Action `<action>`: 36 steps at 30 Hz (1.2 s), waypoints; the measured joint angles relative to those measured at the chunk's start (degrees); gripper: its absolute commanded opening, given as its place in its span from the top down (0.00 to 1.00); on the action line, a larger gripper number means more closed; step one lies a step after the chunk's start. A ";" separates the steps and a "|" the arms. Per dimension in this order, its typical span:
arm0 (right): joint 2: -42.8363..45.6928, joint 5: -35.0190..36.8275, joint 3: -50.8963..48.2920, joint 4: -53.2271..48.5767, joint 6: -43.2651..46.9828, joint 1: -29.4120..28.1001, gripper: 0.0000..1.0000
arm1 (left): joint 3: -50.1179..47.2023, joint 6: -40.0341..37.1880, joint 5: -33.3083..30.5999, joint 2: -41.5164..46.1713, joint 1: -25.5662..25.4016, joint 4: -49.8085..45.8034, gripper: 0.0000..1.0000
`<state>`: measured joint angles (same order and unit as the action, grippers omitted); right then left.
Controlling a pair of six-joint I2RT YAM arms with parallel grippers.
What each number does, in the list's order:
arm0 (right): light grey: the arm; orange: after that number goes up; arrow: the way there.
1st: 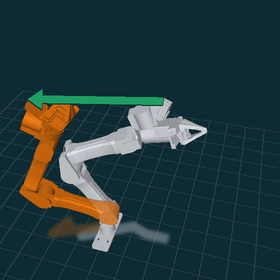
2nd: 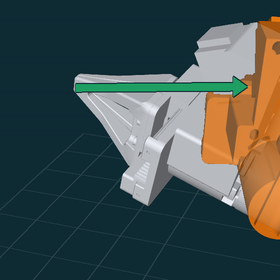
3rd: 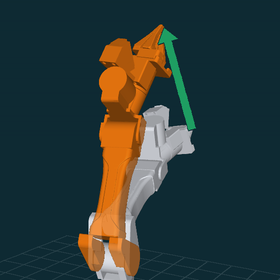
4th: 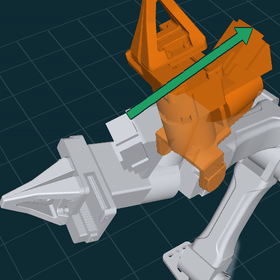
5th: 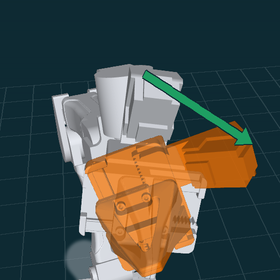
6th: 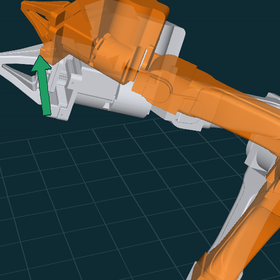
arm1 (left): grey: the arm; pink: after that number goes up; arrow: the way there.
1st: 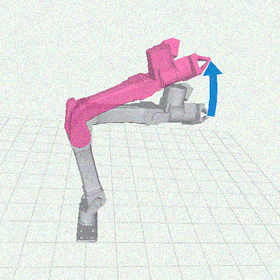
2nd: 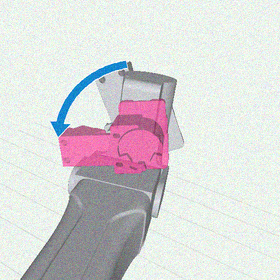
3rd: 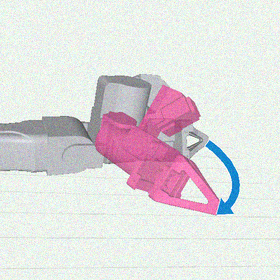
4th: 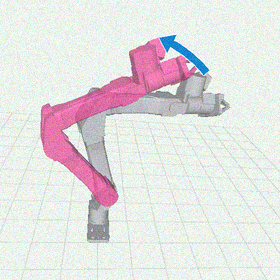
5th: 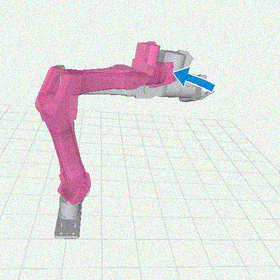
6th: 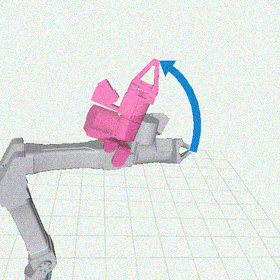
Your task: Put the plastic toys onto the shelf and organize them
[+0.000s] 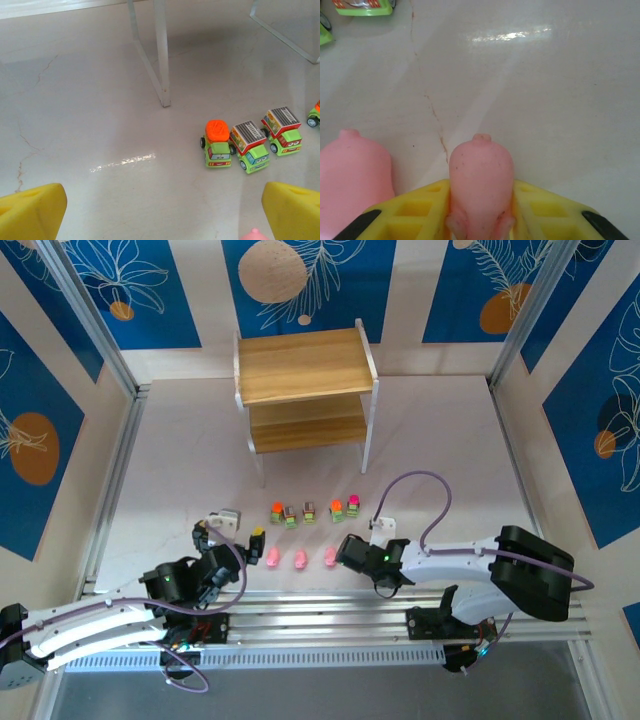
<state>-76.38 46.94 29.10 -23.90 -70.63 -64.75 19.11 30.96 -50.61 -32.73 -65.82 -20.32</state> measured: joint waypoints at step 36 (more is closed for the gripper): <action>6.51 -5.14 23.02 -9.25 26.27 13.73 0.72 | -1.07 -19.56 9.92 4.26 0.00 6.45 0.00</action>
<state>-69.87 41.80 52.12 -33.15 -44.36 -51.03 18.04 11.40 -40.69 -28.47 -65.82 -13.87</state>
